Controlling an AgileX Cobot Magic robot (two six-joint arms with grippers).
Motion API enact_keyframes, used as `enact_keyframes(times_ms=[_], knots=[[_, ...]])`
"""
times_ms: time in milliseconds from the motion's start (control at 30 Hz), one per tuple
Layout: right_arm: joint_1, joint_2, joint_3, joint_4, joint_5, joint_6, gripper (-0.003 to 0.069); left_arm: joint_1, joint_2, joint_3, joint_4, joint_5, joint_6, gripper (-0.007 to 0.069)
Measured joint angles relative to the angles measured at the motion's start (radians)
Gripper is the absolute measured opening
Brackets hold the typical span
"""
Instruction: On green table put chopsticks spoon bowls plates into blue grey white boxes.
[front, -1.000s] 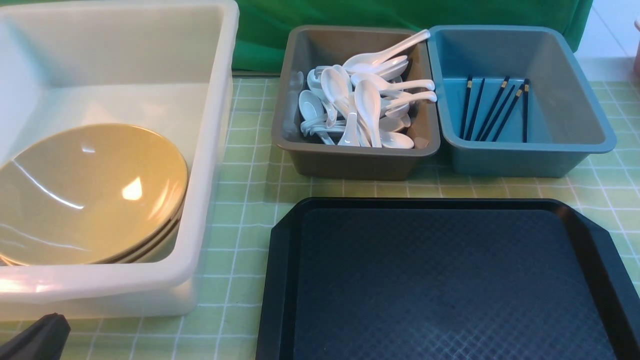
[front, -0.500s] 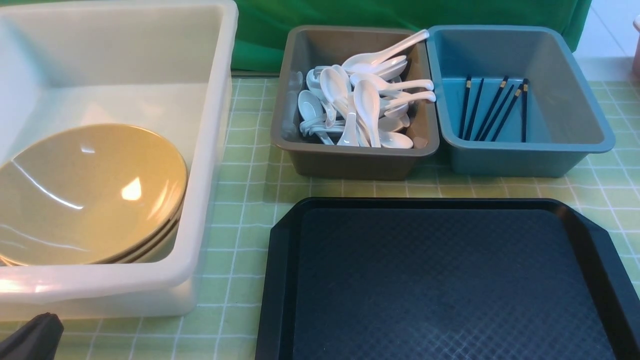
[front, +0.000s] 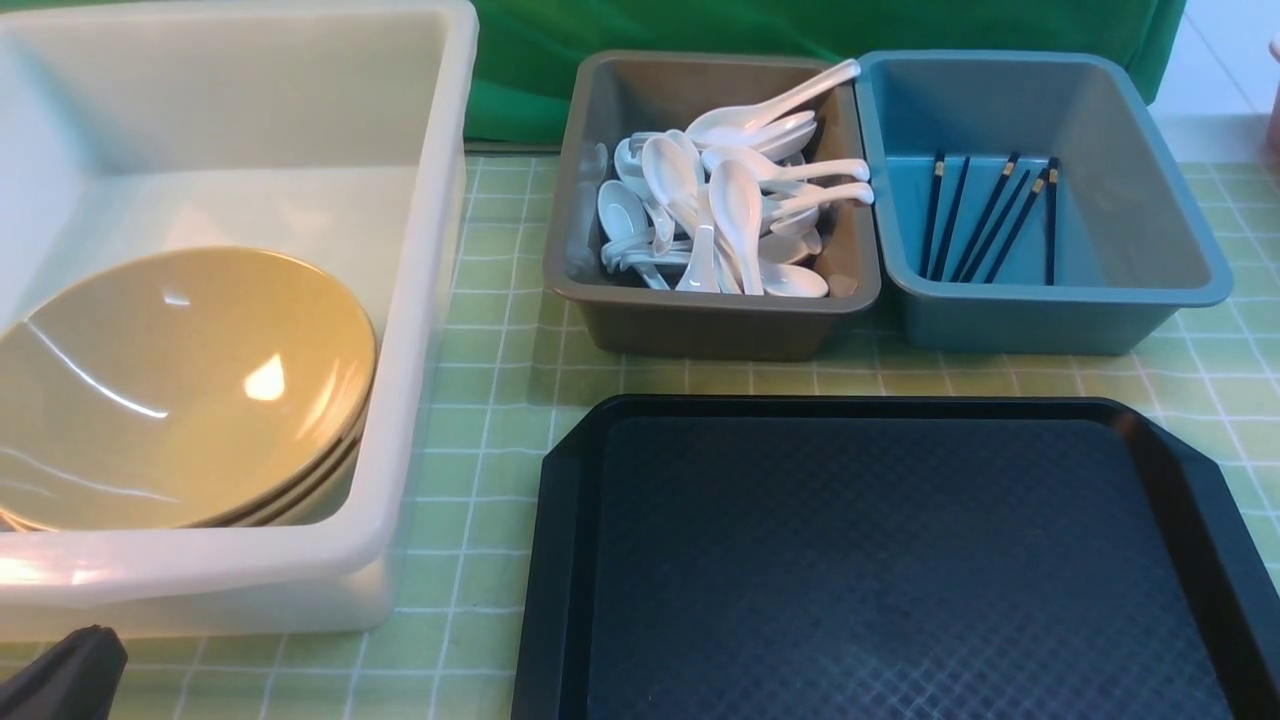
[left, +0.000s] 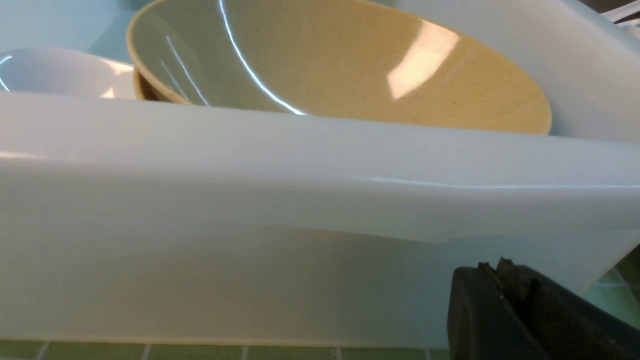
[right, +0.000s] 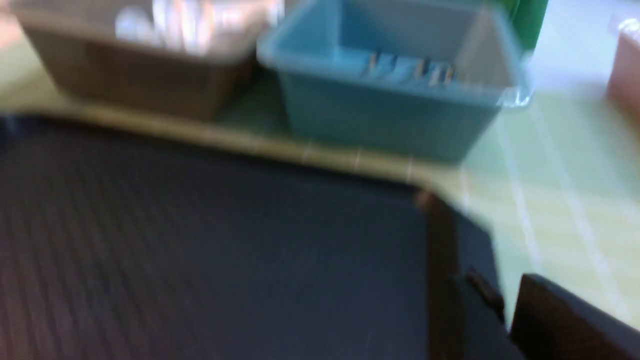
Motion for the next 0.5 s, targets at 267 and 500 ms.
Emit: enact_keyframes(times_ms=[267, 500], knots=[[-0.001, 0.000, 0.018, 0.005, 0.027, 0.000, 0.0155, 0.000, 0.000, 0.001, -0.001, -0.004, 0.000, -0.0002], [-0.001, 0.000, 0.018, 0.006, 0.028, 0.000, 0.0162, 0.000, 0.000, 0.001, 0.000, -0.006, 0.000, -0.0002]])
